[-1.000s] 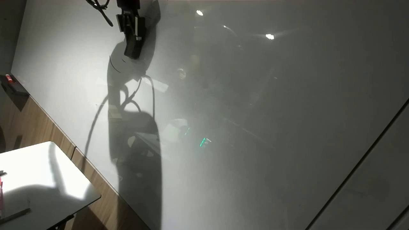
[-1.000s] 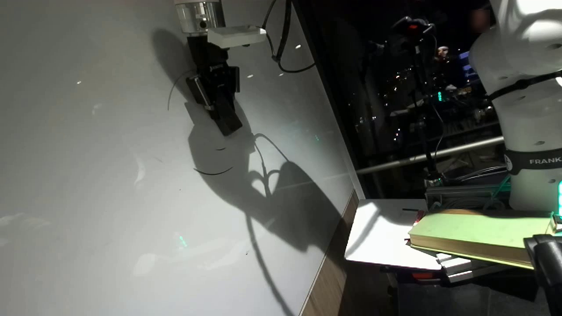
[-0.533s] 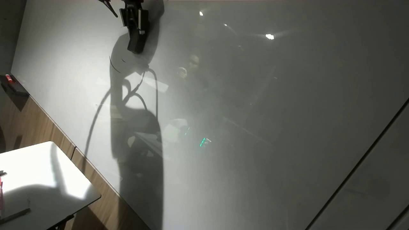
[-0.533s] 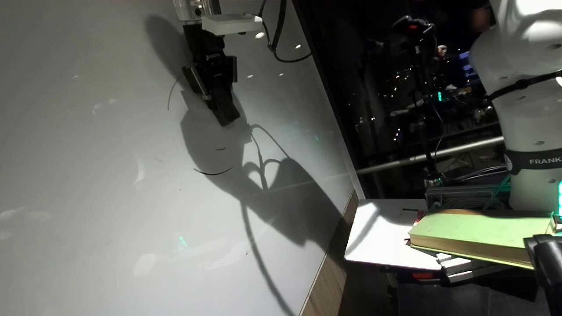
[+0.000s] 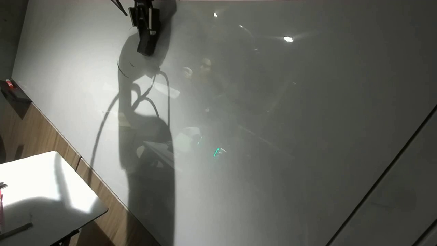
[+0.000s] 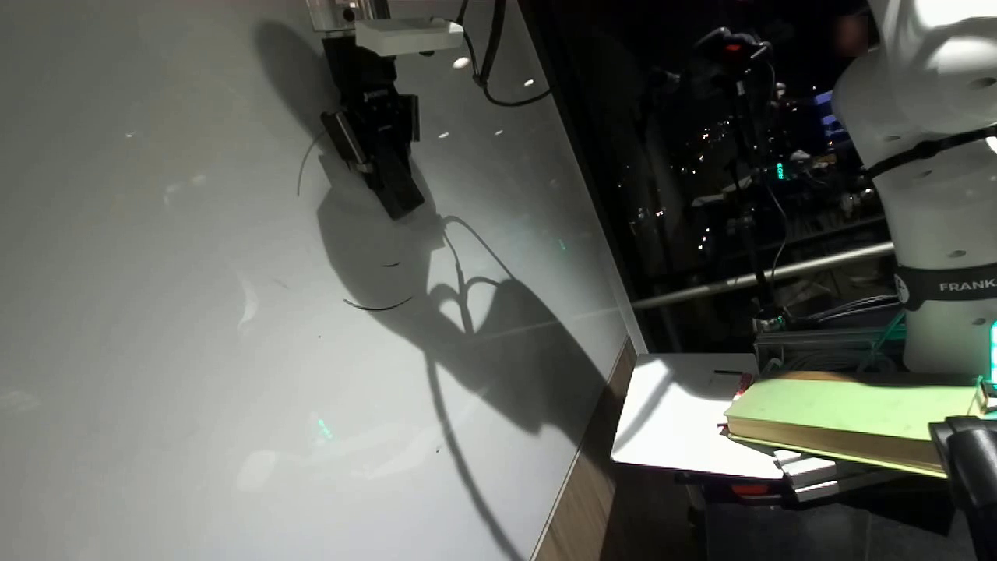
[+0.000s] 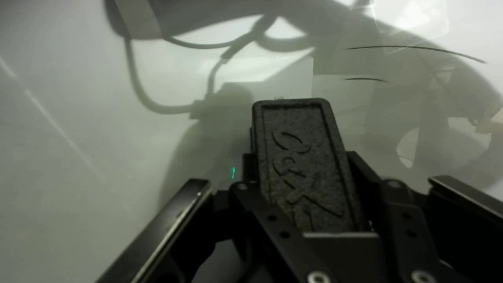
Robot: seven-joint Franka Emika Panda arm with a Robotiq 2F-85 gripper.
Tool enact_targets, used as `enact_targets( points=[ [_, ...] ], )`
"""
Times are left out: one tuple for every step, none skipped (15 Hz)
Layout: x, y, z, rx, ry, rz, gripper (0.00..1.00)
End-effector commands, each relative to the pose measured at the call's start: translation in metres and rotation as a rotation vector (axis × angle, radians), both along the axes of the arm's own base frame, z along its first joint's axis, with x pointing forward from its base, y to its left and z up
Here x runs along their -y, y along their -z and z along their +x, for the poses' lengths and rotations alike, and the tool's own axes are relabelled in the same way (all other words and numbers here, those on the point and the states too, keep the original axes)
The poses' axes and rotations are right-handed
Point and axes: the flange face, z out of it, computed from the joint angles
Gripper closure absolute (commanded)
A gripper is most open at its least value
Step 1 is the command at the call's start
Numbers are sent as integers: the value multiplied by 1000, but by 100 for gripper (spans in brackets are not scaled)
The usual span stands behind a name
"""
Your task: Use the duster to rub the smiley face off of the board
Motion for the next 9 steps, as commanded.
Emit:
enact_targets(
  points=[
    [13, -27, 41, 109, -29, 0, 69],
    [13, -27, 41, 107, -40, -2, 69],
    [13, -27, 41, 104, -48, -4, 69],
    [13, -25, 39, 91, -53, 4, 69],
    [13, -24, 37, 73, -56, 11, 69],
    [12, -22, 34, 56, -66, 22, 69],
    [10, -22, 31, 45, -84, 35, 69],
    [9, -22, 31, 44, -95, 43, 69],
    [8, -22, 32, 34, -115, 57, 69]
  ],
)
